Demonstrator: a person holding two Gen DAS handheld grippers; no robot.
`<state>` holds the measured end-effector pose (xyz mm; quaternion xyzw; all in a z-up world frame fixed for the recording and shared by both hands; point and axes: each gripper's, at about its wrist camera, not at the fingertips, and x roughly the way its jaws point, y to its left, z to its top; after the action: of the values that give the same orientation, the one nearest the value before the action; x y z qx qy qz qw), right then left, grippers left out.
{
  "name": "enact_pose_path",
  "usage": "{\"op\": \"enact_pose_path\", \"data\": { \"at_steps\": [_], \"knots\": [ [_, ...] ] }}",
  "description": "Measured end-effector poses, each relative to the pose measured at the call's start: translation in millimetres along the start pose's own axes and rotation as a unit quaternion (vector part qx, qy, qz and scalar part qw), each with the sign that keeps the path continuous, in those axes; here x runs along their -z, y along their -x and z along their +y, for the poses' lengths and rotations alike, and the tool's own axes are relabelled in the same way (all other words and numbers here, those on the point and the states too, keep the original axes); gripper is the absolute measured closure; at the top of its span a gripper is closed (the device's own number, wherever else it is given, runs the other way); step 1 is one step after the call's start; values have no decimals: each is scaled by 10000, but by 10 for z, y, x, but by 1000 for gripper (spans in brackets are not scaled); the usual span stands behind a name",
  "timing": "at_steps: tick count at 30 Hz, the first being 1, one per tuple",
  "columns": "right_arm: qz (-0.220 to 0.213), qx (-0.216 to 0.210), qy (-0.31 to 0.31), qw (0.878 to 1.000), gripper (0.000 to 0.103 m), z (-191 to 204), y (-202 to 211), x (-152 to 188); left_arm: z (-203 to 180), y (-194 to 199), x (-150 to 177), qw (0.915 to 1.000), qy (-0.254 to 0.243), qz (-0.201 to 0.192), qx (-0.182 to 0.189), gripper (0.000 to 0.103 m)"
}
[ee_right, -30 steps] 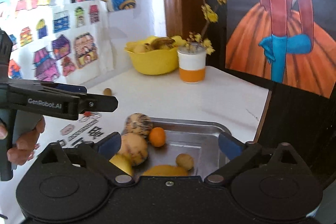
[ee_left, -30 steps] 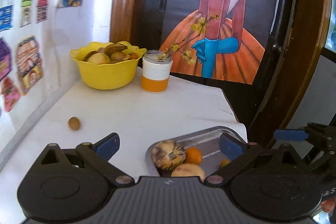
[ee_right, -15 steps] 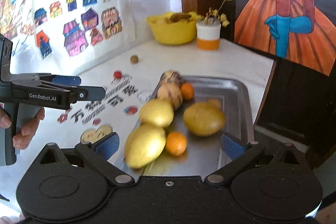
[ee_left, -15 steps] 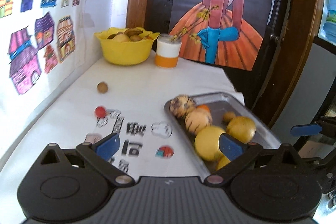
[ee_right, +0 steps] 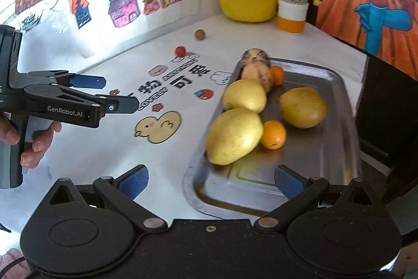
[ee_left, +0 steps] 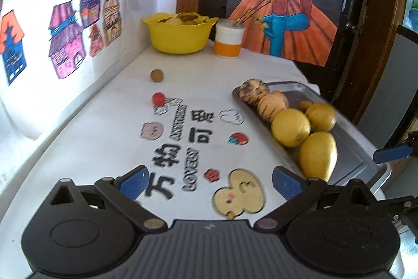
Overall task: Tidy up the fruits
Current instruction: 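Move both tools from the tray back toward the tomato and kiwi, then grasp the red cherry tomato with the left tool while the right tool grasps the brown kiwi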
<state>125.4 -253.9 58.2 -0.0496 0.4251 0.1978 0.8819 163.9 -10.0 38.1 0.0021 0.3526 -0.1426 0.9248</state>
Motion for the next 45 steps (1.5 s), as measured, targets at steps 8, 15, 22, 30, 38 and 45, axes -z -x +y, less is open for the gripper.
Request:
{"op": "enact_pose_path", "data": {
  "at_steps": [8,15,22,30,38,45],
  "knots": [
    [-19,-76,146,9999,1,149,-149,-268,272,-23,23,9997,102,12,-224,1],
    [-337,-79,68,9994,1,140,-369,-894,470,-232,-129,9991,324,-31,-261,1],
    [-447,-84,-104,9989,1,99,-891,-1770,599,-585,-442,9982,419,-157,-387,1],
    [-613,-231,-212,9976,4,-24,-1728,-2503,819,-1053,-773,9985,524,-30,-168,1],
    [-104,-652,-451,9968,26,-97,-2572,-2713,947,-1418,-854,9978,646,139,-57,17],
    [-28,-784,-327,9964,38,10,-2858,-2664,895,-1592,-839,9991,393,139,-95,26]
  ]
}}
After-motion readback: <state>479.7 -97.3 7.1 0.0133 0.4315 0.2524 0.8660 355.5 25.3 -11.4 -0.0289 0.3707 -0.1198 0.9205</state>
